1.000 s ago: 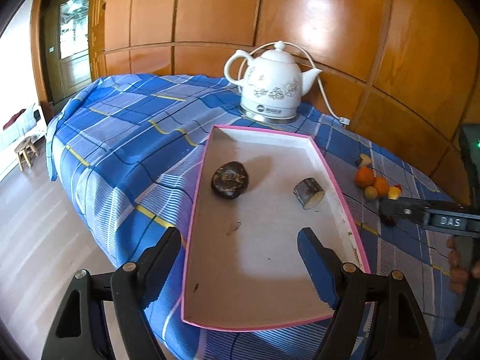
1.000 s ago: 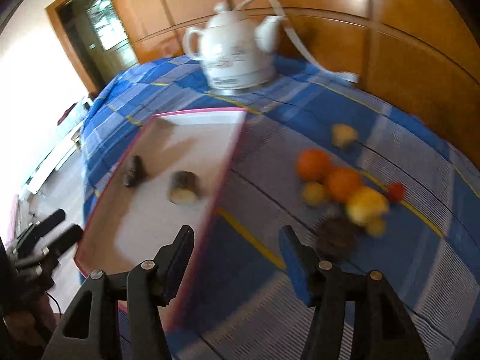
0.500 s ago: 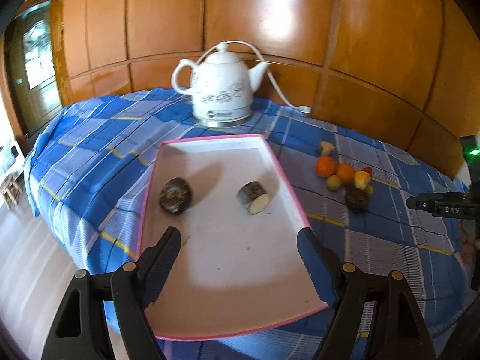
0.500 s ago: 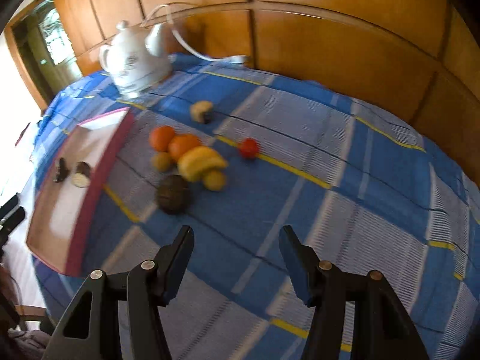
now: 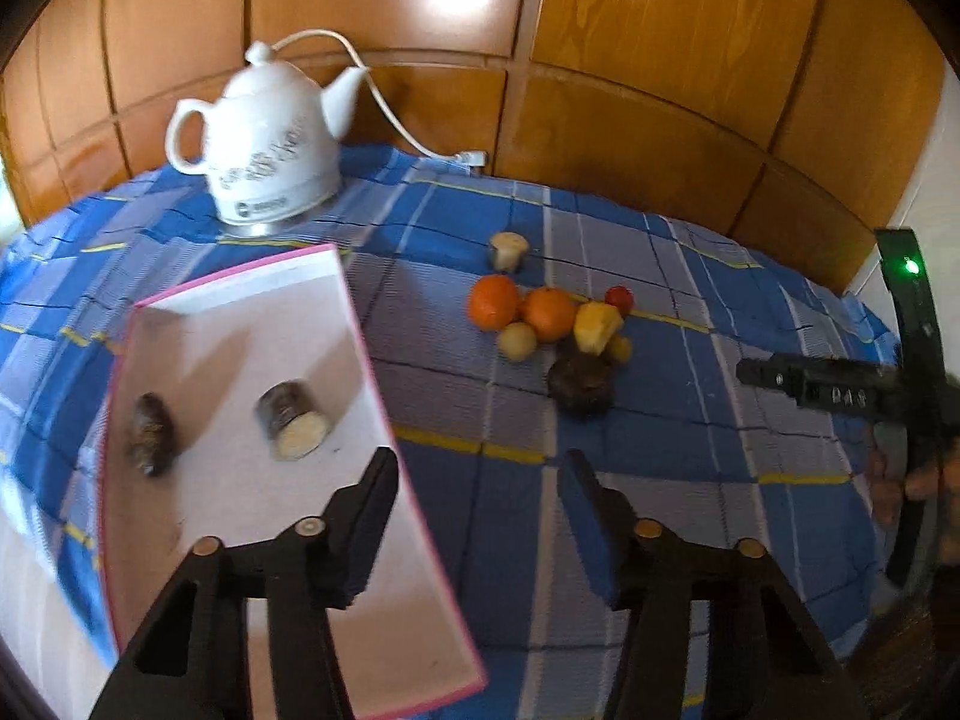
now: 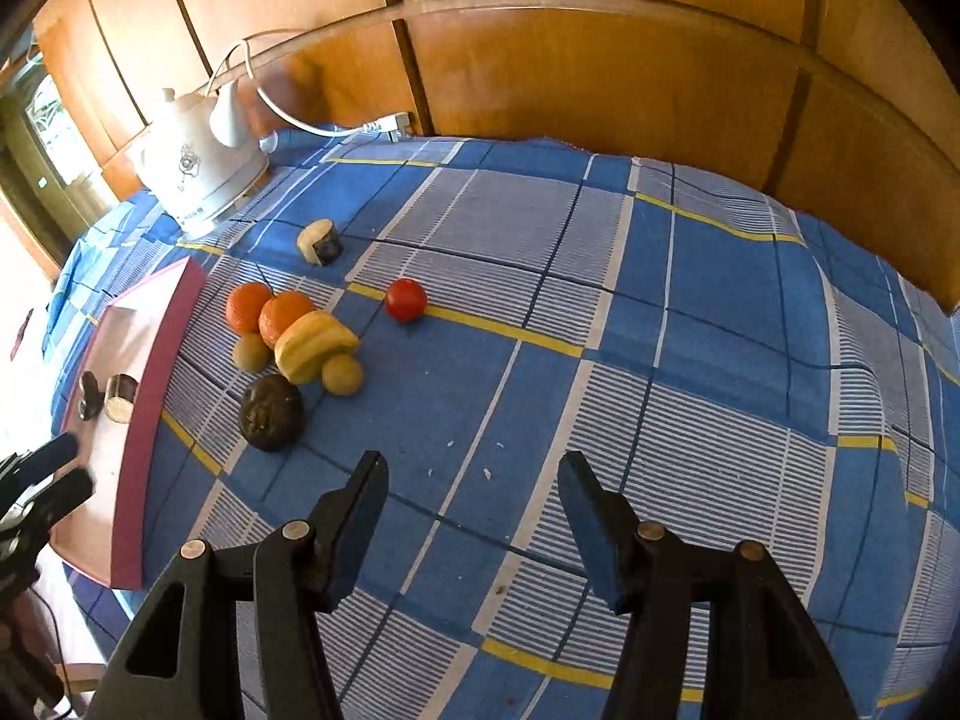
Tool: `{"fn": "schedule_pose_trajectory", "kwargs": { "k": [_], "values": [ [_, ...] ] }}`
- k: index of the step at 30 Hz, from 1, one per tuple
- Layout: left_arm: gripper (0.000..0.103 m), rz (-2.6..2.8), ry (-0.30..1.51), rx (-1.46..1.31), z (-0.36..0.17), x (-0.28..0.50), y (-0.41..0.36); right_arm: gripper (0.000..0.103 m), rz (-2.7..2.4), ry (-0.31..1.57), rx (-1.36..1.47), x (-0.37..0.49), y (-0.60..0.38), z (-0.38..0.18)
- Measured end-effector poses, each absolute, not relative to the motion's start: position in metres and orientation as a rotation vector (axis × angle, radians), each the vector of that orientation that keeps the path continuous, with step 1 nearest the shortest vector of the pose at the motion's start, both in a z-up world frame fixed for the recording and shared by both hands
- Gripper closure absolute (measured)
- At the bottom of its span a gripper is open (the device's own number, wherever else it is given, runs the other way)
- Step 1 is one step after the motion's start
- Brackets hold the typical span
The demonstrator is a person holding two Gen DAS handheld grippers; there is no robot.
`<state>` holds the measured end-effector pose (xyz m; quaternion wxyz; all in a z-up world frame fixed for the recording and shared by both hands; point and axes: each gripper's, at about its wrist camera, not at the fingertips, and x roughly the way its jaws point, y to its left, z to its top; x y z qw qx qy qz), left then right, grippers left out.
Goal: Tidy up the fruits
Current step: 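Move the left tool back to the fruits and grasp an orange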
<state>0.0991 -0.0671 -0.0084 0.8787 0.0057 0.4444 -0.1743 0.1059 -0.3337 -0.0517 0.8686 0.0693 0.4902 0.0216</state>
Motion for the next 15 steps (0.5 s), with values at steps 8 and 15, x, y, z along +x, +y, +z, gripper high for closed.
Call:
{"fn": "schedule_pose_trajectory", "kwargs": {
  "k": [8,15],
  "values": [
    [0.063,-0.347,0.993,-0.04,-0.015,0.167,-0.088,0.043,0.086,0.999,0.18,0.106,-0.329,-0.041],
    [0.063,-0.319,1.063,-0.171,-0.038,0.22,-0.096,0.043,0.105,0.994,0.193,0.108,-0.328,-0.039]
  ]
}}
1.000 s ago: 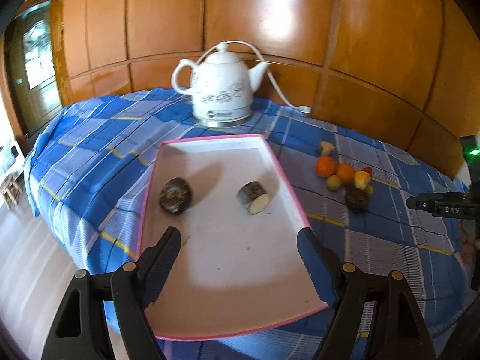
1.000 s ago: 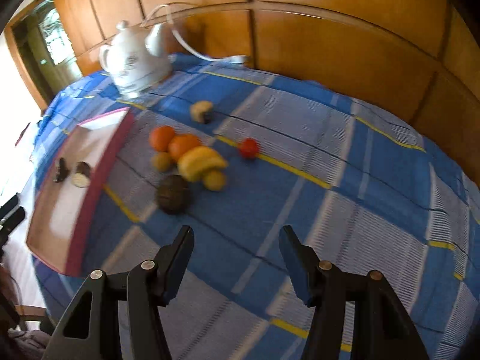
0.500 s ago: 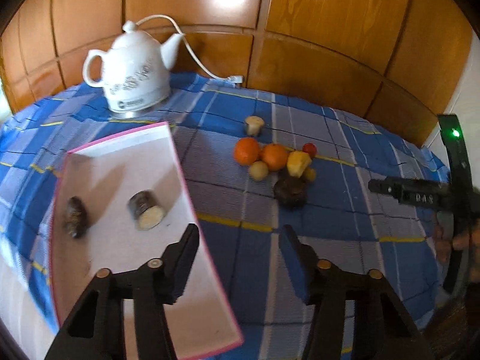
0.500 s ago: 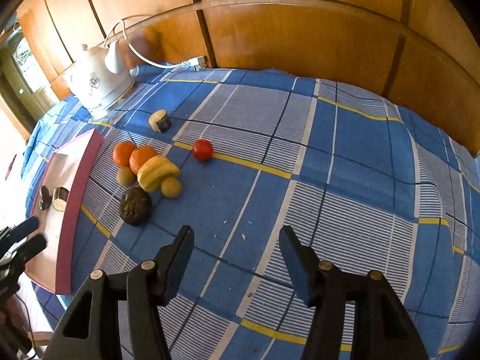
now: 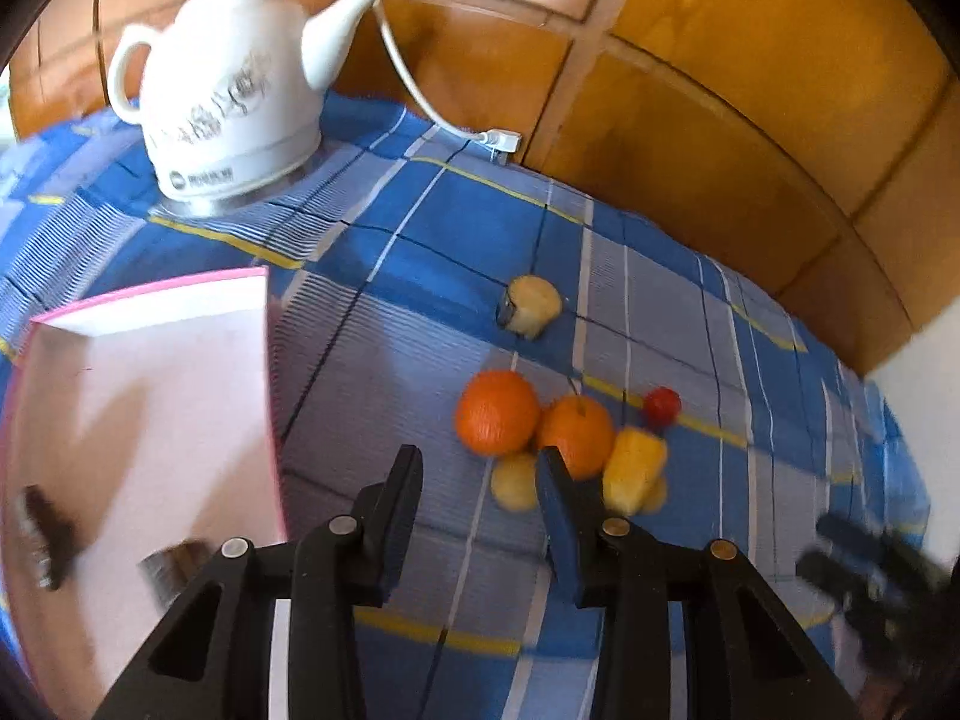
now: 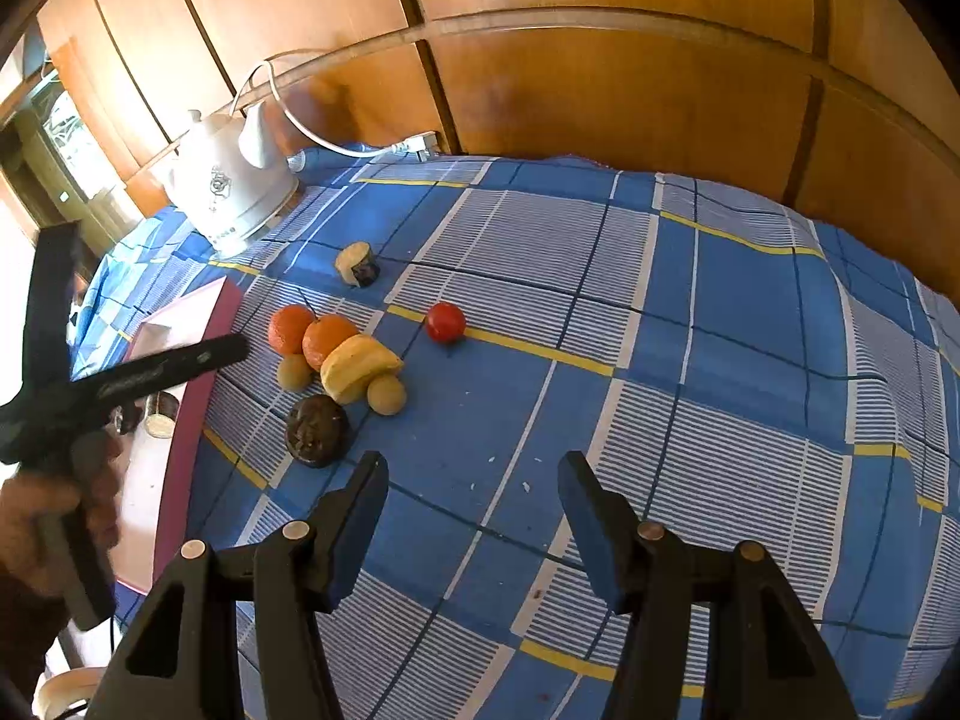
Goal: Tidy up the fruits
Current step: 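Move the left tool back to the fruits and grasp an orange, then carry the orange into the tray with the left tool while the right tool grasps a small tan fruit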
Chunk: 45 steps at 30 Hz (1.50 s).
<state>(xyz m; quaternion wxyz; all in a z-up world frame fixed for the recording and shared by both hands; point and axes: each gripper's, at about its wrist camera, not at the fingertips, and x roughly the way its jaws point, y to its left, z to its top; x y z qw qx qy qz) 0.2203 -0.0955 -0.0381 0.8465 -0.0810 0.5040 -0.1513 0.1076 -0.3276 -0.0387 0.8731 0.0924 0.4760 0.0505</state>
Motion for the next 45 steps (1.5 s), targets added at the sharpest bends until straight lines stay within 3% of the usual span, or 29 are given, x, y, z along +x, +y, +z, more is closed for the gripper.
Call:
{"fn": "schedule_pose_trajectory", "kwargs": {
  "k": [12,14,15,20,28,36,45],
  "values": [
    [0.054,-0.327,1.123,-0.331,-0.075,0.266,-0.105,0.043,0.122,1.013,0.186,0.112,-0.323,-0.043],
    [0.058,-0.341,1.122,-0.338,-0.076,0.269,-0.104,0.043,0.121,1.019,0.183,0.113,-0.323,-0.045],
    [0.065,-0.353,1.127,-0.342,-0.076,0.269,-0.103,0.043,0.12,1.022,0.182,0.113,-0.323,-0.047],
    [0.066,-0.386,1.136,-0.361,-0.075,0.261,-0.096,0.043,0.119,1.034,0.169,0.114,-0.322,-0.051],
    [0.066,-0.413,1.069,-0.296,-0.045,0.218,-0.077,0.043,0.106,1.044,0.167,0.114,-0.324,-0.056],
    [0.065,-0.518,0.981,-0.005,-0.035,0.129,-0.105,0.044,0.125,1.057,0.173,0.113,-0.319,-0.062],
    [0.065,-0.547,0.949,0.143,-0.068,0.076,-0.139,0.067,0.206,1.043,0.205,0.111,-0.307,-0.06]
  ]
}}
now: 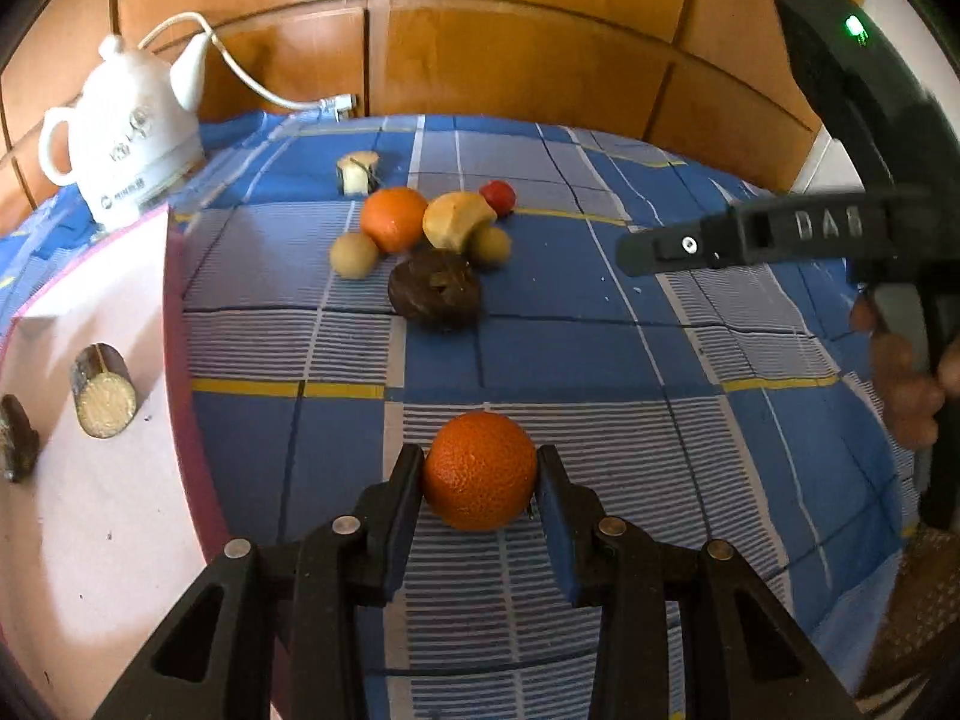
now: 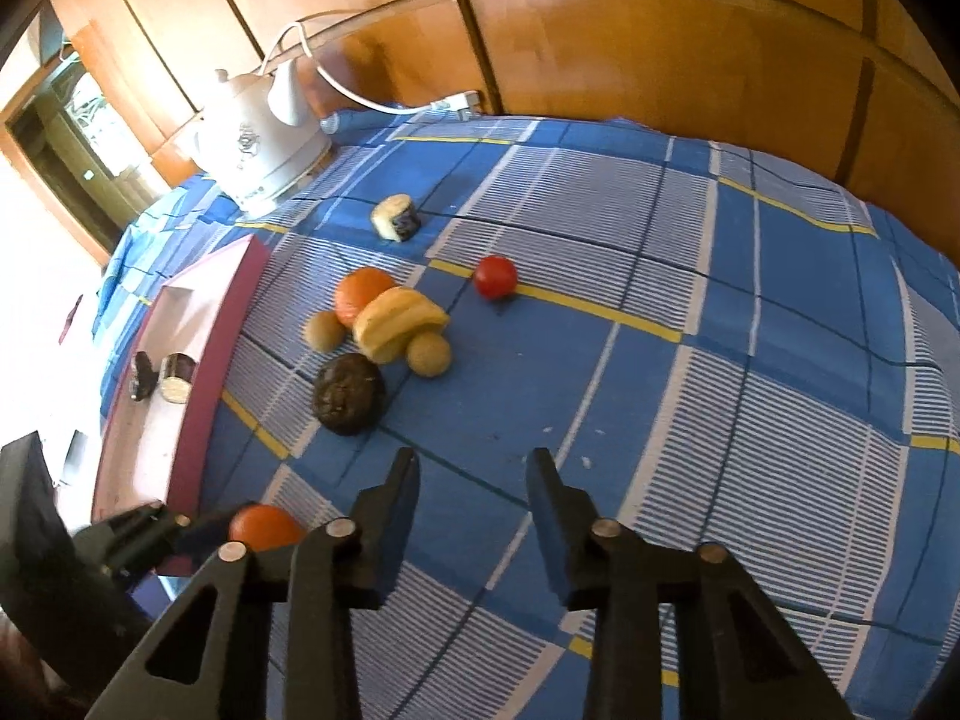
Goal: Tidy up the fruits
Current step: 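Carry the orange into the tray with the left tool while the right tool grasps a small tan fruit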
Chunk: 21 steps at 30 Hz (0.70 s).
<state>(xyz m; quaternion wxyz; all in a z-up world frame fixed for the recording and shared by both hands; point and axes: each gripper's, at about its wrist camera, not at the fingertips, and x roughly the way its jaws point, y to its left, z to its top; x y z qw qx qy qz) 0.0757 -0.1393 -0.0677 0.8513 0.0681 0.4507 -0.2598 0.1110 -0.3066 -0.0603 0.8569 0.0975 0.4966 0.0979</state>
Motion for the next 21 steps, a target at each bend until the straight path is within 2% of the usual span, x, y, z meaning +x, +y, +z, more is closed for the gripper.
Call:
{"fn": "schedule_pose_trajectory", "kwargs": {
  "k": [6,19,20,21],
  "values": [
    [0.065,-0.55,0.96,0.103,-0.069,0.081,-0.134,0.067,0.243,1.034,0.122,0.129,-0.28,-0.054],
    [0.065,-0.551,0.959,0.064,-0.07,0.077,-0.129,0.067,0.215,1.133,-0.102,0.189,-0.246,-0.087],
    [0.065,-0.551,0.959,0.062,-0.07,0.077,-0.129,0.076,0.222,1.138,-0.105,0.191,-0.244,-0.089],
    [0.065,-0.552,0.959,0.062,-0.07,0.077,-0.129,0.079,0.223,1.144,-0.115,0.192,-0.243,-0.091]
  ]
}}
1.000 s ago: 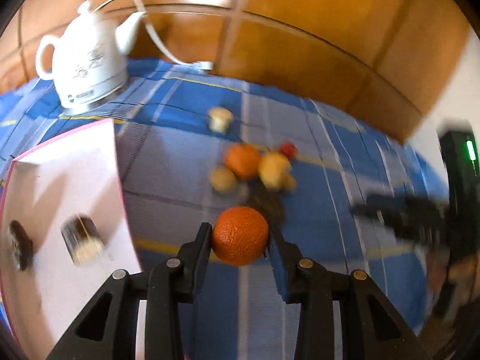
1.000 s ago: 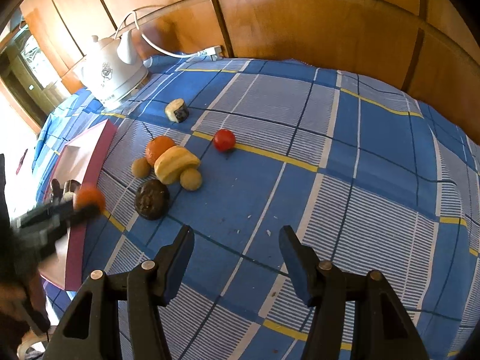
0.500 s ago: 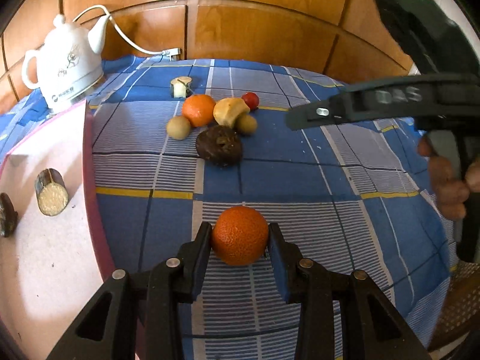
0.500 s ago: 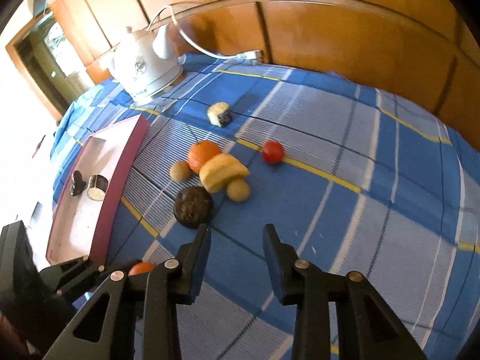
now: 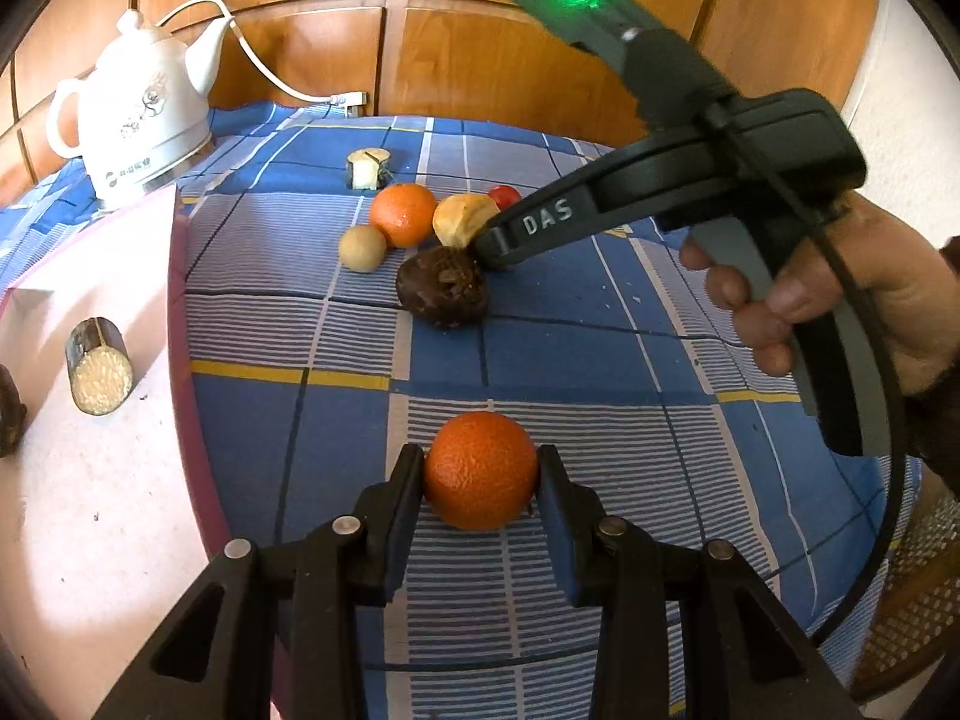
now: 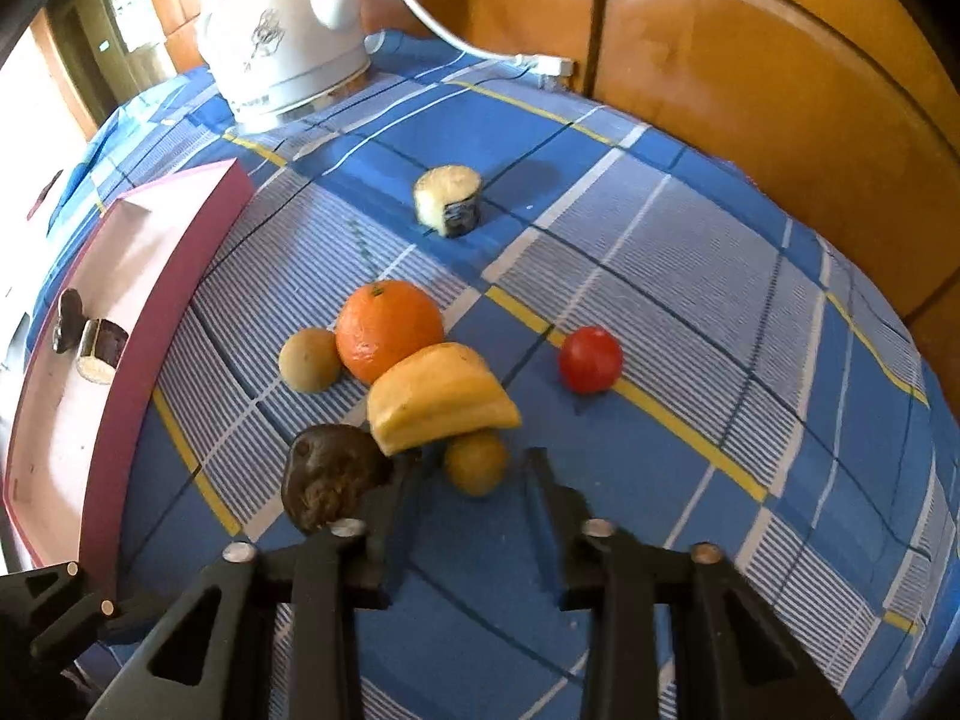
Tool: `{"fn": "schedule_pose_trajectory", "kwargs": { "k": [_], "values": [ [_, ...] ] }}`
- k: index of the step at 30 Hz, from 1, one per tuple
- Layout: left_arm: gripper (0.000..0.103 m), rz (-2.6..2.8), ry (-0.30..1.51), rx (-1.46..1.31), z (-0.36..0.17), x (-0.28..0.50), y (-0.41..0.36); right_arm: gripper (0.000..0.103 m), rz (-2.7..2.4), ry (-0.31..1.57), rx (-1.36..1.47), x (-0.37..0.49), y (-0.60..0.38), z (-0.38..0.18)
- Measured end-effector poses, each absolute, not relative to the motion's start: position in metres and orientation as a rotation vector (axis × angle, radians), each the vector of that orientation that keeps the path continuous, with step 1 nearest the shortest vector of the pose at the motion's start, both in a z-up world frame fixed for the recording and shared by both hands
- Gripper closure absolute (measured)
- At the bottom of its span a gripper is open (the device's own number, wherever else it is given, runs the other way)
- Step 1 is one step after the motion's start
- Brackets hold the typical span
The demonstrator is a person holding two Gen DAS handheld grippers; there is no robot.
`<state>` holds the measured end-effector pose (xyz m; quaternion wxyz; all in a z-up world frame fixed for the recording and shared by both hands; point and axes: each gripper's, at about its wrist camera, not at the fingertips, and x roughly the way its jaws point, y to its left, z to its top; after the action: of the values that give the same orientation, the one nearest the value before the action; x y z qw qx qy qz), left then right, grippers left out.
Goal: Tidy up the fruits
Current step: 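Carry the orange into the tray with the left tool while the right tool grasps a small tan fruit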
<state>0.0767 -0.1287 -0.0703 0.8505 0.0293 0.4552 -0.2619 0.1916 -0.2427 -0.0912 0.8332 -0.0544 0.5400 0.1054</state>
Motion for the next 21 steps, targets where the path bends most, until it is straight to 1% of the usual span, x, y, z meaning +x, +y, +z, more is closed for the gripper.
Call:
{"fn": "schedule_pose_trajectory", "kwargs": {
  "k": [5,12,16,21],
  "values": [
    [0.065,-0.553,0.959,0.058,-0.071,0.077,-0.128,0.08,0.208,1.138,-0.158,0.181,-0.244,-0.088],
    [0.065,-0.555,0.964,0.041,-0.066,0.077,-0.124,0.079,0.205,1.191,-0.151,0.133,-0.269,-0.092],
    [0.065,-0.556,0.937,-0.003,-0.049,0.075,-0.11,0.079,0.207,1.177,-0.106,0.117,-0.278,-0.096],
    [0.065,-0.489,0.877,-0.097,-0.017,0.083,-0.069,0.079,0.218,1.162,-0.069,0.116,-0.284,-0.098]
  ]
}}
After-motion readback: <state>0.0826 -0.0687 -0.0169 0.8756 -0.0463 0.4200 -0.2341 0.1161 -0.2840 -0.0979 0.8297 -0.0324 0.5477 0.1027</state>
